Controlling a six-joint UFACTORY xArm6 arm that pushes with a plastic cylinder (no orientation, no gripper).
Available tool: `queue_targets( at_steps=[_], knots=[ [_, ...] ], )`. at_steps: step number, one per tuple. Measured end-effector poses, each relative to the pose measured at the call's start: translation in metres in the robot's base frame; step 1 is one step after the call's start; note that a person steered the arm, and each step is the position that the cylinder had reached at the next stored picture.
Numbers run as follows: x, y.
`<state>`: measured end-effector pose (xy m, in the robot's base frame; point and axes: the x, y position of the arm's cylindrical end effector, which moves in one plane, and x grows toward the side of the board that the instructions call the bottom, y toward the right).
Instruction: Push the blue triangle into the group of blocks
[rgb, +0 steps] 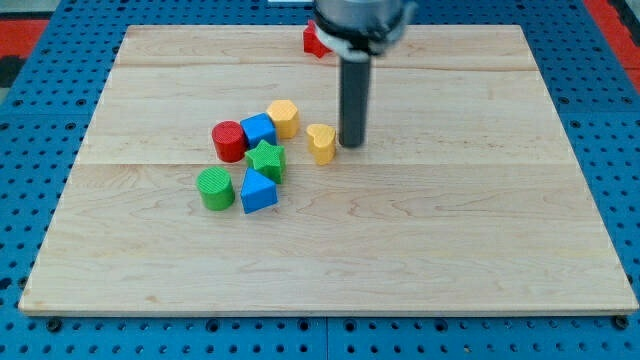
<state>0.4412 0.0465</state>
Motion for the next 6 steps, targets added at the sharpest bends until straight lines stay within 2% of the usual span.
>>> queue_targets(
  at_steps=[1,2,3,4,6],
  knots=[
    [0.070,-0.013],
    [0.117,-0.077],
    [0.122,-0.156],
    [0.079,-0.156],
    [0.002,-0.097]
  ],
)
